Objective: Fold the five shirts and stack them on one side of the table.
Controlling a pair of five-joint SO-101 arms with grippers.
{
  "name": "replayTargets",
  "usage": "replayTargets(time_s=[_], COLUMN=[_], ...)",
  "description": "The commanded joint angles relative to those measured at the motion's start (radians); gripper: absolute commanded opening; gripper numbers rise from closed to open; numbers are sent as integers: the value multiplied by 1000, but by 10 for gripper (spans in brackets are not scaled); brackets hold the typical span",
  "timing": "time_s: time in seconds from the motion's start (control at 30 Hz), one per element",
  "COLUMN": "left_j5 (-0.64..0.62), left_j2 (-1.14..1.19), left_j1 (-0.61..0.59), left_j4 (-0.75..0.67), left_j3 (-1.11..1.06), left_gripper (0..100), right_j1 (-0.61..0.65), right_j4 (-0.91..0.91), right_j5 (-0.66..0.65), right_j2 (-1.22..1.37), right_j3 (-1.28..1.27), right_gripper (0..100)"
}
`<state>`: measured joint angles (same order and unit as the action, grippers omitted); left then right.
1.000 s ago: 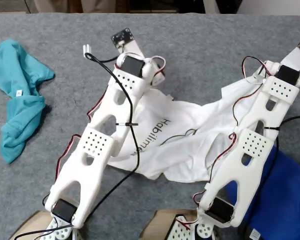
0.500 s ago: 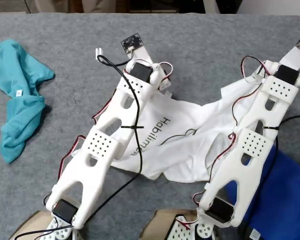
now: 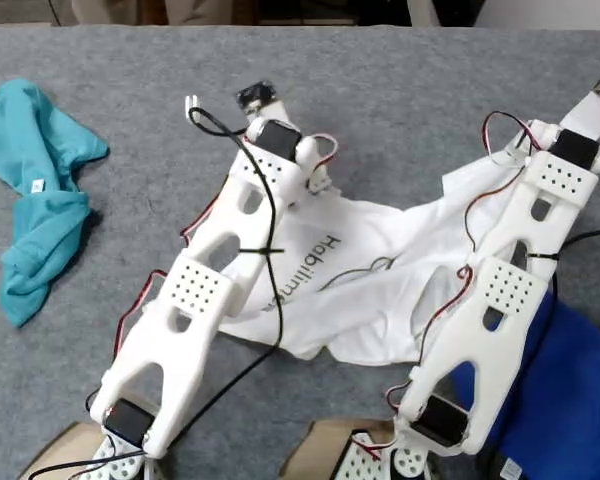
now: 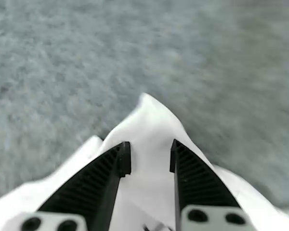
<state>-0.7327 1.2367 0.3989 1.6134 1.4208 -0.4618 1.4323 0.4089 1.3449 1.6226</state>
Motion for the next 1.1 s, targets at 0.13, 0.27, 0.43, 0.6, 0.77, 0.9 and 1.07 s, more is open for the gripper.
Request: replayTargets(time_s=[0.13, 0.27, 0.43, 0.6, 0.77, 0.9, 1.07], left_j5=[-3, -3, -3, -29, -52, -55, -54], left_j2=[-64, -64, -64, -54, -61, -64, -54], left_j1=[-52, -51, -44, -48, -41, -48, -48], left_j4=[-149, -140, -44, -78, -221, -249, -247], left_j3=[-72, -25, 161, 233, 17, -77, -89], left_gripper=[147, 147, 147, 147, 147, 147, 147], right_j1=[19, 19, 19, 28, 28, 28, 28], right_j4=[-20, -20, -20, -20, -20, -20, -20], right_j5=[-11, -11, -11, -11, -11, -11, -11], right_j2=[-15, -15, -15, -15, -15, -13, -13], right_j3=[44, 44, 44, 44, 44, 44, 44], right_gripper=[9, 9, 9, 9, 9, 9, 9])
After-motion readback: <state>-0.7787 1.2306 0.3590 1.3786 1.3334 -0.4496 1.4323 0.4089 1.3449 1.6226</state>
